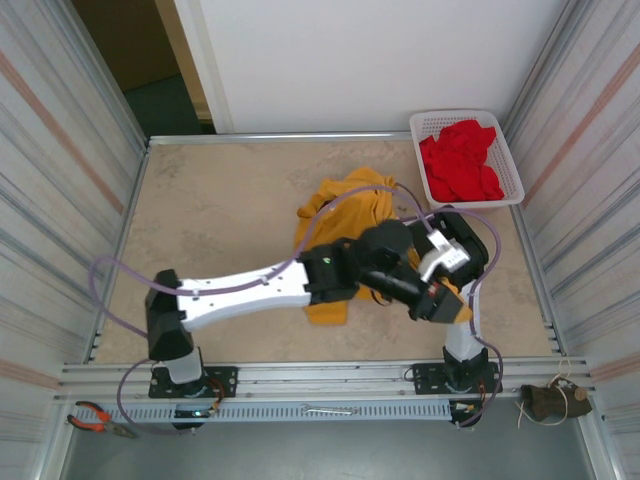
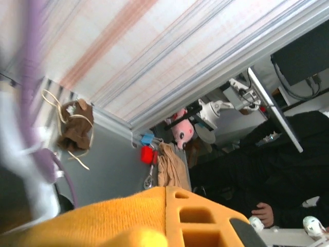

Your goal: Fold the inside-out t-shirt

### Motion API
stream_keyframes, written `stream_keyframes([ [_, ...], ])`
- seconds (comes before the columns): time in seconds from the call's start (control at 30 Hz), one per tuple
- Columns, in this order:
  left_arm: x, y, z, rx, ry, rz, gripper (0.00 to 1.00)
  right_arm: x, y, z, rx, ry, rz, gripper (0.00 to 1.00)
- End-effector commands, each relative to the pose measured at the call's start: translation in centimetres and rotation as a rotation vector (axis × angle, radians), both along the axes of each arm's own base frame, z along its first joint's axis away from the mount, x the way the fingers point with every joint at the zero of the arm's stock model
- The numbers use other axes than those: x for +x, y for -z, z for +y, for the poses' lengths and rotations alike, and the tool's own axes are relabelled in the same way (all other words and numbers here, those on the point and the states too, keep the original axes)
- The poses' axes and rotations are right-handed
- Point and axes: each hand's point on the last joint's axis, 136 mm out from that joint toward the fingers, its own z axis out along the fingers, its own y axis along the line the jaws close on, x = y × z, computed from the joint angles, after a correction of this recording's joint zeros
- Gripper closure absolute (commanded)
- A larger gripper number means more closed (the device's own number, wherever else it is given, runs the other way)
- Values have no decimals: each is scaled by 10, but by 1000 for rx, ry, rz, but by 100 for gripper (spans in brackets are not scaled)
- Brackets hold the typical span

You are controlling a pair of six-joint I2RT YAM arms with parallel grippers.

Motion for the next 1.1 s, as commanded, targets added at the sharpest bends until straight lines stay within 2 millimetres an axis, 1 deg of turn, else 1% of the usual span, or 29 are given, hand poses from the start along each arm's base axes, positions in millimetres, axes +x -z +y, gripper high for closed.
stream_keyframes([
  [0.0, 61, -70, 52, -183, -170, -97, 100, -13, -23, 0, 4, -59, -44, 100],
  [0.03, 79, -72, 64, -182, -223, -107, 100, -15, -22, 0, -1, -63, -39, 100],
  [0.1, 119, -78, 96, -188, -352, -121, 100, -20, -18, -1, -13, -64, -23, 100],
  [0.13, 134, -78, 109, -192, -395, -123, 100, -21, -17, -1, -16, -67, -24, 100],
  [0.2, 165, -76, 142, -191, -503, -126, 100, -26, -16, -1, -31, -77, -18, 100],
  [0.23, 178, -72, 156, -181, -554, -123, 100, -28, -17, -1, -35, -78, -22, 100],
  [0.27, 194, -65, 172, -164, -615, -111, 100, -31, -18, -2, -39, -78, -16, 100],
  [0.3, 208, -60, 189, -158, -673, -100, 100, -34, -23, -1, -40, -82, -17, 100],
  [0.37, 236, -42, 219, -122, -783, -58, 100, -42, -34, 1, -85, -113, -48, 100],
  [0.47, 277, -6, 265, -53, -934, 15, 100, -58, -58, 4, -152, -162, -71, 100],
  [0.57, 311, 31, 298, 11, -1027, 77, 100, -76, -91, 7, -230, -217, -109, 100],
  [0.67, 347, 67, 320, 85, -1079, 136, 100, -93, -125, 13, -272, -269, -141, 100],
  [0.73, 367, 85, 329, 120, -1094, 173, 100, -104, -145, 19, -284, -305, -160, 100],
  [0.77, 377, 94, 333, 136, -1101, 197, 100, -110, -152, 22, -293, -323, -164, 100],
  [0.8, 384, 98, 336, 140, -1102, 210, 100, -114, -160, 24, -298, -335, -177, 100],
  [0.83, 392, 105, 340, 151, -1110, 223, 98, -119, -163, 23, -320, -345, -180, 100],
  [0.87, 398, 110, 343, 160, -1116, 231, 88, -122, -166, 21, -341, -352, -180, 100],
  [0.93, 402, 109, 345, 143, -1096, 227, 72, -124, -162, 13, -399, -349, -167, 100],
  [1.0, 398, 104, 347, 132, -1086, 215, 60, -122, -151, 1, -475, -340, -139, 100],
  [1.03, 392, 98, 347, 128, -1083, 195, 51, -121, -145, -6, -512, -339, -120, 100],
  [1.07, 384, 96, 347, 128, -1075, 175, 44, -119, -139, -10, -549, -347, -109, 100],
])
